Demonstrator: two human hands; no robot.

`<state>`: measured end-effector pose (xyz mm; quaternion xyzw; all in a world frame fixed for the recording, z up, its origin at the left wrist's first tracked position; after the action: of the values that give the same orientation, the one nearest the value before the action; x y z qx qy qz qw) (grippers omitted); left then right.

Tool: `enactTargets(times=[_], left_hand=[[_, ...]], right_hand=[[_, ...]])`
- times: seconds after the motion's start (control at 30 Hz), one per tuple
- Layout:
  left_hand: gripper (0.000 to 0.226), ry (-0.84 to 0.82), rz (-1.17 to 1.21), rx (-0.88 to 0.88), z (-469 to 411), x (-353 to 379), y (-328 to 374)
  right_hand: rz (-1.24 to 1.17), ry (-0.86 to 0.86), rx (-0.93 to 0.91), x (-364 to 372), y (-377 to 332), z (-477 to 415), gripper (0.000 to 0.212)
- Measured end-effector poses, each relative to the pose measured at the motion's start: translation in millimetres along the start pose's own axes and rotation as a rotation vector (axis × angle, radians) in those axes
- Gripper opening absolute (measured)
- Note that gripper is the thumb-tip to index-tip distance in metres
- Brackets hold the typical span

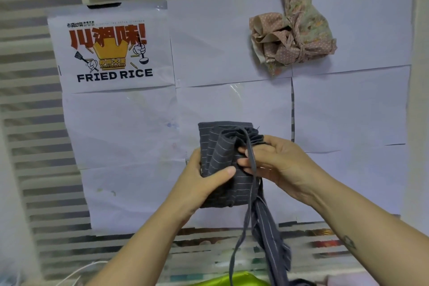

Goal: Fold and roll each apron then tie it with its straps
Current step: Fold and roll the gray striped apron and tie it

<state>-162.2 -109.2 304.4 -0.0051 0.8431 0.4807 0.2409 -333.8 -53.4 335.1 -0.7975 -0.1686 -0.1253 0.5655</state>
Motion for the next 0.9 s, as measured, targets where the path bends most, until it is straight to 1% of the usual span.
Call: enactTargets(times=[0.03, 0.1, 0.17, 0.2, 0.27, 0.3, 0.33, 0.37, 0.4, 0.43, 0.47, 0.53, 0.67, 0.73, 0.8, 0.83, 0.87, 0.9], left_hand=[[0.072, 0.072, 0.007, -0.004, -0.6, -1.4, 0.5], [0.072, 0.142, -0.003, 0.012, -1.4, -5.3, -0.1], [0.067, 0.16, -0.012, 0.032, -1.2, -7.2, 0.5], [0.063, 0.172, -0.009, 0.042, -1.1, -8.1, 0.3], [0.056, 0.19, -0.007, 0.05, -1.8, -9.1, -0.7], [0.052, 0.189, -0.014, 0.052, -2.2, -8.7, -0.2], [0.046, 0.181, -0.039, 0.057, -2.9, -7.8, -0.4], [0.041, 0.173, -0.067, 0.061, -3.8, -5.8, -0.1], [0.037, 0.167, -0.089, 0.067, -4.6, -3.9, -0.6], [0.036, 0.164, -0.101, 0.07, -6.4, -1.8, -0.8], [0.035, 0.162, -0.113, 0.072, -8.5, 0.4, -1.3], [0.035, 0.16, -0.136, 0.067, -12.4, 4.7, -3.4], [0.03, 0.17, -0.147, 0.016, -12.1, 6.3, -5.2], [0.03, 0.207, -0.122, -0.008, -11.9, 2.7, -4.9], [0.03, 0.243, -0.109, -0.024, -13.6, -0.4, -4.8], [0.03, 0.258, -0.095, -0.032, -14.1, -1.2, -4.6], [0.03, 0.271, -0.073, -0.039, -14.5, -1.0, -4.5], [0.03, 0.279, -0.051, -0.043, -14.9, -0.3, -4.0]], right_hand=[[0.075, 0.006, 0.004, 0.7, 0.6, 2.2, 0.036], [0.216, 0.02, -0.001, 3.0, 1.7, 7.0, 0.031], [0.432, 0.048, -0.06, 5.4, 1.4, 10.2, 0.038], [0.585, 0.077, -0.141, 5.2, 1.3, 11.0, 0.045], [0.844, 0.119, -0.365, 7.6, 0.4, 10.6, 0.058], [0.94, 0.099, -0.477, 10.5, -0.7, 10.5, 0.059], [1.004, 0.048, -0.575, 14.1, -3.0, 9.4, 0.053], [1.029, -0.007, -0.637, 17.6, -6.4, 7.3, 0.039], [1.03, -0.048, -0.65, 22.4, -12.5, 5.0, 0.022], [1.01, -0.085, -0.61, 27.0, -19.1, 1.1, 0.008], [0.992, -0.117, -0.542, 31.7, -26.3, -2.5, 0.006], [0.981, -0.175, -0.417, 39.0, -37.3, -10.6, 0.01], [1.069, -0.268, -0.318, 40.4, -40.4, -19.0, 0.005], [1.027, -0.233, -0.315, 32.7, -37.5, -17.1, 0.005], [0.951, -0.101, -0.372, 24.7, -34.8, -13.3, 0.003], [0.917, -0.024, -0.392, 21.1, -31.6, -11.3, 0.006], [0.895, 0.034, -0.378, 19.0, -27.2, -9.3, 0.013], [0.891, 0.055, -0.316, 17.3, -21.5, -8.6, 0.021]])
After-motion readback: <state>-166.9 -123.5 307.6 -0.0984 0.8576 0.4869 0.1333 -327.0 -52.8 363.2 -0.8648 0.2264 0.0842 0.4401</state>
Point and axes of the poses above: each hand's wrist, its own z-axis away from the middle knuckle, its own x-axis out of the palm, y = z × x, the point moved 1 cm from there along -z, towards the middle knuckle, and after that the axes turned 15 degrees about -z, right-handed, at the moved point
